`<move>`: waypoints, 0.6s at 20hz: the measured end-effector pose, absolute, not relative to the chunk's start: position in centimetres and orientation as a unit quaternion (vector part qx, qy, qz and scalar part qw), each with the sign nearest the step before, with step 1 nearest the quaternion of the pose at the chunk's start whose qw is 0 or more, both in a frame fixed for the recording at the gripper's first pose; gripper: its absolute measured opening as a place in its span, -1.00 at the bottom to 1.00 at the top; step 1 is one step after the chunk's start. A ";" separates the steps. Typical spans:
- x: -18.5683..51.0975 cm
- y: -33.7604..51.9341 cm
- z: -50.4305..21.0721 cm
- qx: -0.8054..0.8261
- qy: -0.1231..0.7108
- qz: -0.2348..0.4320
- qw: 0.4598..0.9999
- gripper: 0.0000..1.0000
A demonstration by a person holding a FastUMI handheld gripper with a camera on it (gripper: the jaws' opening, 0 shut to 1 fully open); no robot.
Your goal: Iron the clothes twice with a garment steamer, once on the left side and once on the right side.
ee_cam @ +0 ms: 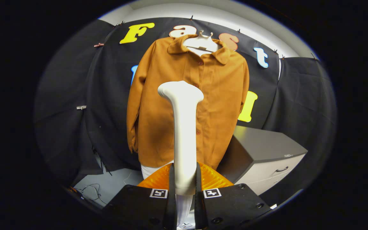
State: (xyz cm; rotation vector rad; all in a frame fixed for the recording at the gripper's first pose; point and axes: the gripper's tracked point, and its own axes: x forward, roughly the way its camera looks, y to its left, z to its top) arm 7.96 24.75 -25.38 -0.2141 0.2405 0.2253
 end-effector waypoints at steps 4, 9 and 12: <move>7.2 22.4 -20.1 -0.083 0.084 0.099 0.988 -0.49; 6.2 19.7 -14.3 -0.061 0.051 0.083 0.993 -0.49; 5.3 18.0 -11.1 -0.058 0.030 0.072 0.995 -0.49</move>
